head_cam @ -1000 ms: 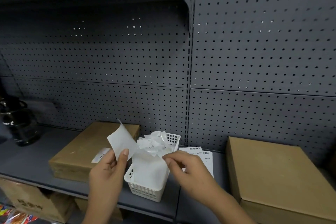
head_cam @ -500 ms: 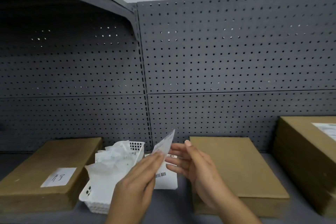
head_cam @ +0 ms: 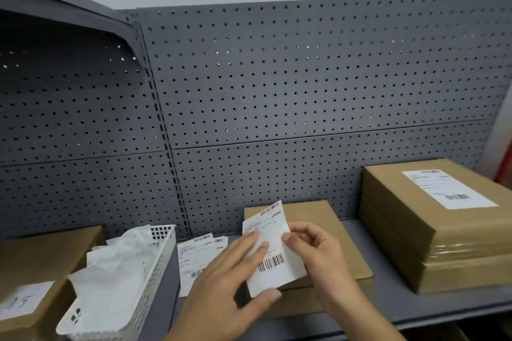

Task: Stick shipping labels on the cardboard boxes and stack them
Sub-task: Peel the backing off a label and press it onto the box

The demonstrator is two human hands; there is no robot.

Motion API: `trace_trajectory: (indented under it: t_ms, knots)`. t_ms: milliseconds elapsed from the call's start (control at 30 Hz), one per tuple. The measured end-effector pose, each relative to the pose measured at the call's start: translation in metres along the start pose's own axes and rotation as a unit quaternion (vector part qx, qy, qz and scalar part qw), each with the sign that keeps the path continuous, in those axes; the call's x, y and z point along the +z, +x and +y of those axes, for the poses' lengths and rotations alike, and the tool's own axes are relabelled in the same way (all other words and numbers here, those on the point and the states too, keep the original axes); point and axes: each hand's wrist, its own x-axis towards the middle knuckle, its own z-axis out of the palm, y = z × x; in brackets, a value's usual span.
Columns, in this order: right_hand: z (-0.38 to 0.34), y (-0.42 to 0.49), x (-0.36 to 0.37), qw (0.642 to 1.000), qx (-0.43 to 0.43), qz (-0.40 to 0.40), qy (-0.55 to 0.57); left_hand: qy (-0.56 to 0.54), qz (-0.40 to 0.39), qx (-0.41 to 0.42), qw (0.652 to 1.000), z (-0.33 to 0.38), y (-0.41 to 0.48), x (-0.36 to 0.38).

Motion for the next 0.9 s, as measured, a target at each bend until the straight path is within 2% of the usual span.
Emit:
trace_trajectory:
  t_ms: [67, 100, 167, 233, 333, 433, 600, 800, 900]
  knots:
    - [-0.004, 0.000, -0.013, 1.000, -0.011, 0.014, -0.009, -0.161, 0.033, -0.079, 0.983, 0.011, 0.010, 0.001]
    - [-0.006, 0.000, -0.019, 1.000, -0.014, 0.016, -0.014, -0.237, 0.054, -0.122, 0.962, 0.014, 0.016, 0.002]
    - [-0.009, 0.000, -0.028, 1.000, -0.018, 0.016, -0.019, -0.366, 0.048, -0.203, 0.907, 0.019, 0.030, 0.007]
    - [-0.011, 0.000, -0.036, 0.999, -0.023, 0.017, -0.027, -0.439, 0.022, -0.246, 0.864, 0.024, 0.038, 0.012]
    - [-0.012, 0.001, -0.048, 0.999, -0.033, 0.024, -0.029, -0.469, 0.061, -0.250, 0.845, 0.027, 0.044, 0.018]
    - [-0.012, 0.002, -0.058, 0.998, -0.044, 0.035, -0.026, -0.471, 0.091, -0.236, 0.845, 0.030, 0.050, 0.021]
    - [-0.001, 0.002, -0.068, 0.991, -0.083, 0.016, -0.101, -0.407, 0.120, -0.187, 0.886, 0.032, 0.061, 0.023]
    - [-0.007, 0.020, -0.076, 0.984, -0.121, -0.043, -0.125, -0.389, 0.122, -0.167, 0.898, 0.021, 0.078, 0.024]
    - [-0.009, 0.038, -0.080, 0.964, -0.148, -0.086, -0.203, -0.355, 0.114, -0.166, 0.913, 0.014, 0.086, 0.025]
